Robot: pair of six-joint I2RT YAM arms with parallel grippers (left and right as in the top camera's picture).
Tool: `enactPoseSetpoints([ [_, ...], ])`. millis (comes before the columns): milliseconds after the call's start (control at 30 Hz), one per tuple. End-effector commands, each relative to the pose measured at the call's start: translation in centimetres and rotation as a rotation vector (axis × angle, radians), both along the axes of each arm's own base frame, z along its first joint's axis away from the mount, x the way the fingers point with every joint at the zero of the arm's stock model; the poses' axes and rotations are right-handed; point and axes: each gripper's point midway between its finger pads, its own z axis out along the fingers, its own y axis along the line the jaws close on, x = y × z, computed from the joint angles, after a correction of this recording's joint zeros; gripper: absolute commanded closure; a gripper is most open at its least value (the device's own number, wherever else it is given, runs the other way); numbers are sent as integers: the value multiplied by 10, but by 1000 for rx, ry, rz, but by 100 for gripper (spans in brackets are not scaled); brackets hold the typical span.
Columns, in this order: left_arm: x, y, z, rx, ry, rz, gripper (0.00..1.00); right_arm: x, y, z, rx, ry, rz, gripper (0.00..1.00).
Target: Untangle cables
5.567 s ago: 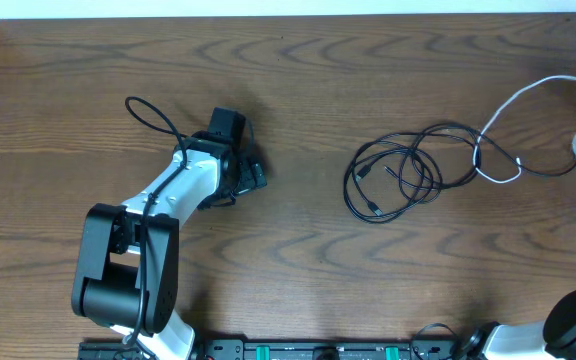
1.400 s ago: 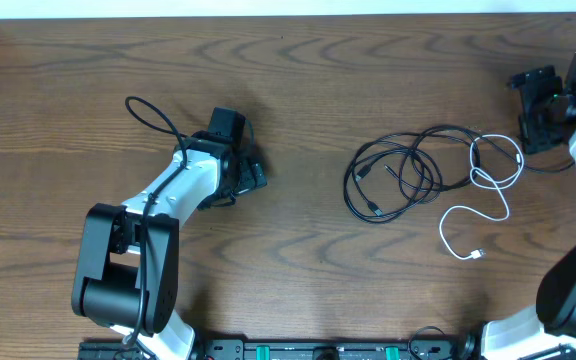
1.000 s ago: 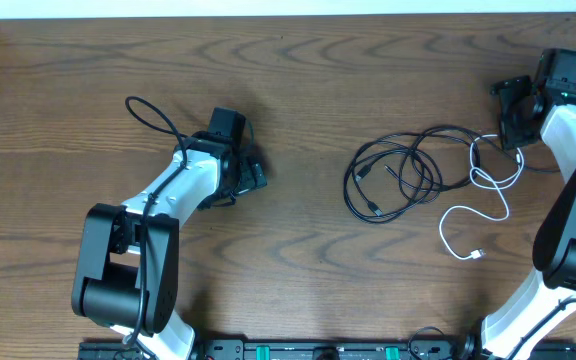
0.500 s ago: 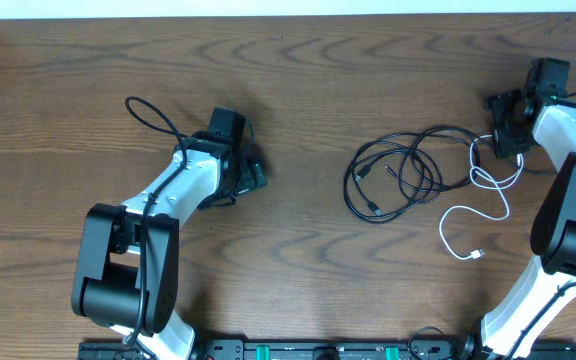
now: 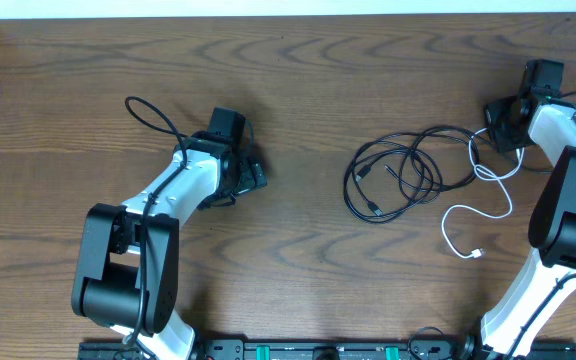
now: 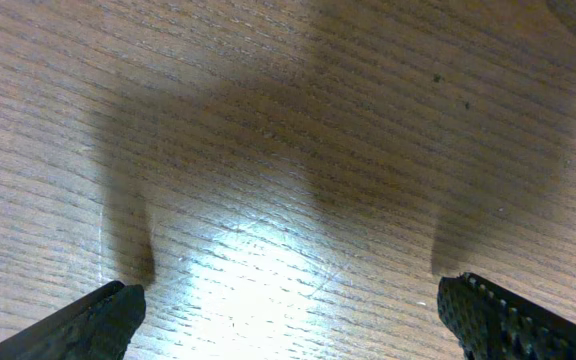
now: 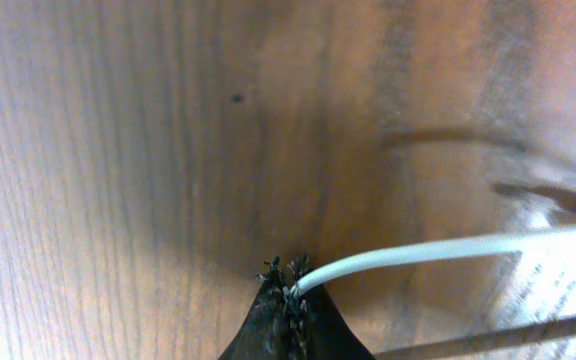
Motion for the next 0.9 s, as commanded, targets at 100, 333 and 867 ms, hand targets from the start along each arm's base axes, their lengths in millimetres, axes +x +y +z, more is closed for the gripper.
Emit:
enactPoseSetpoints([
  [100, 5, -1, 3, 3, -10, 1, 0, 14, 28, -1, 67, -83, 235, 99],
  [333, 5, -1, 3, 3, -10, 1, 0, 12, 62, 99, 151, -260, 377, 99],
  [867, 5, -1, 3, 3, -10, 1, 0, -56, 75, 253, 71, -450, 377, 99],
])
